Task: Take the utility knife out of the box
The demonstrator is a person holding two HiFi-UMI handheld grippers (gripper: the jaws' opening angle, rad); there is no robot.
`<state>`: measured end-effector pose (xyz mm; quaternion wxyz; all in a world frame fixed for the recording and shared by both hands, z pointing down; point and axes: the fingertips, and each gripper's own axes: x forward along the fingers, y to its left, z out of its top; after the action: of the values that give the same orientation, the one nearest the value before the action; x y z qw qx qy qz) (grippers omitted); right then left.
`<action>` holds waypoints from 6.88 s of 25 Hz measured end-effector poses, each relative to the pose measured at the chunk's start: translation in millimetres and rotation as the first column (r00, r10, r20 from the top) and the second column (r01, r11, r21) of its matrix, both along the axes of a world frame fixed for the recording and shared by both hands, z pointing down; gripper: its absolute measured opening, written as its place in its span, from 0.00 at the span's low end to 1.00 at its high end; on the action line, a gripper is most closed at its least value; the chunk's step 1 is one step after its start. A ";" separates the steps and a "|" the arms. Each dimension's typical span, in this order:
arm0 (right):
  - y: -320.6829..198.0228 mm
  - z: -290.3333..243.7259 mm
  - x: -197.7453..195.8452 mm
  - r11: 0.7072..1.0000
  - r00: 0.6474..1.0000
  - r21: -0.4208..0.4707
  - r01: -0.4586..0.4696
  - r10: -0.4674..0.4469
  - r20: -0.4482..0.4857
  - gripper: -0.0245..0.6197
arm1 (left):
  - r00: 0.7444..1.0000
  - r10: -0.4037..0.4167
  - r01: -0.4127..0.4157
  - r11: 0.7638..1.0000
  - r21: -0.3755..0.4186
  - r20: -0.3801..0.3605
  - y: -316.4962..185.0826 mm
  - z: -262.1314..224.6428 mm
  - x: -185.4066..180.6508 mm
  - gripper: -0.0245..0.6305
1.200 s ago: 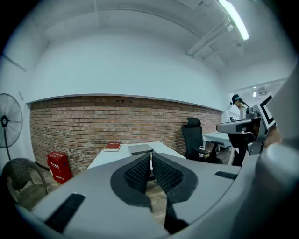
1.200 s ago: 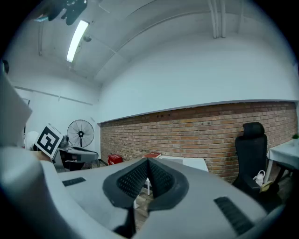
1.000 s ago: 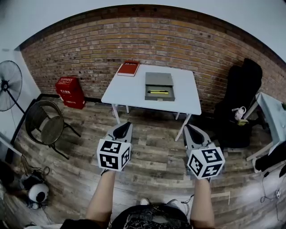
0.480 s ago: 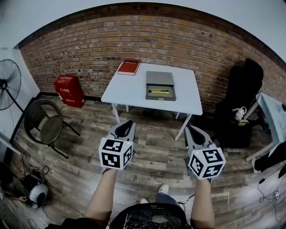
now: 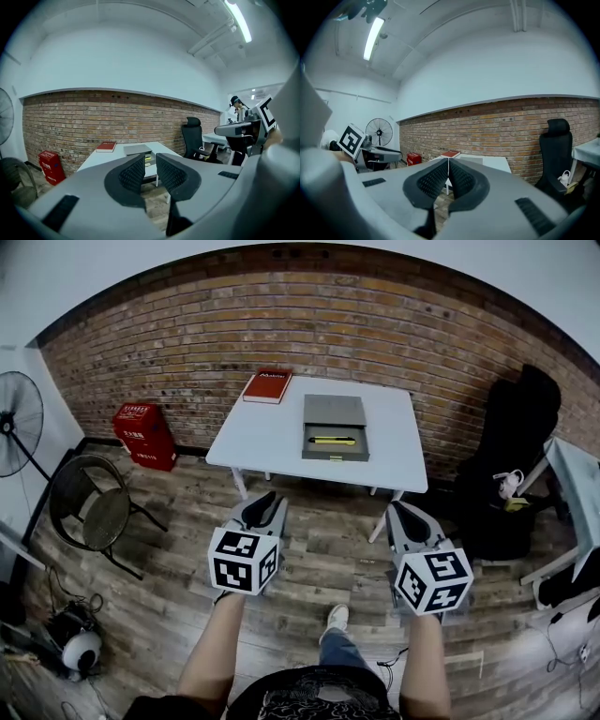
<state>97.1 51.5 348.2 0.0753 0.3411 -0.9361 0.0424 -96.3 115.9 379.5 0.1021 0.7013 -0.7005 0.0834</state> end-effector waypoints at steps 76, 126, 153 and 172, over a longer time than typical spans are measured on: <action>-377.2 49.3 -156.6 0.987 0.992 -0.111 -0.120 0.115 -0.046 0.07 | 0.827 0.560 -0.522 0.795 -0.308 0.043 -423.3 107.5 -81.7 0.35; -384.8 93.5 -123.4 0.931 0.949 -0.192 -0.312 0.297 -0.103 0.07 | 0.458 0.888 -0.582 0.279 -0.764 -0.024 -407.8 262.7 -32.3 0.32; -371.2 86.0 -108.4 0.950 0.967 -0.191 -0.248 0.231 -0.105 0.07 | 0.633 0.773 -0.545 0.474 -0.691 0.031 -410.8 229.8 -32.7 0.23; -357.6 64.2 -121.8 0.983 0.994 -0.161 -0.084 0.071 -0.082 0.07 | 0.852 0.511 -0.397 0.771 -0.497 0.111 -406.8 143.5 -64.7 0.23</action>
<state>-24.7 -306.1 412.5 0.1368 0.3712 -0.9119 0.1095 -161.0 -291.0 523.0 0.1550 0.7910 -0.4759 0.3519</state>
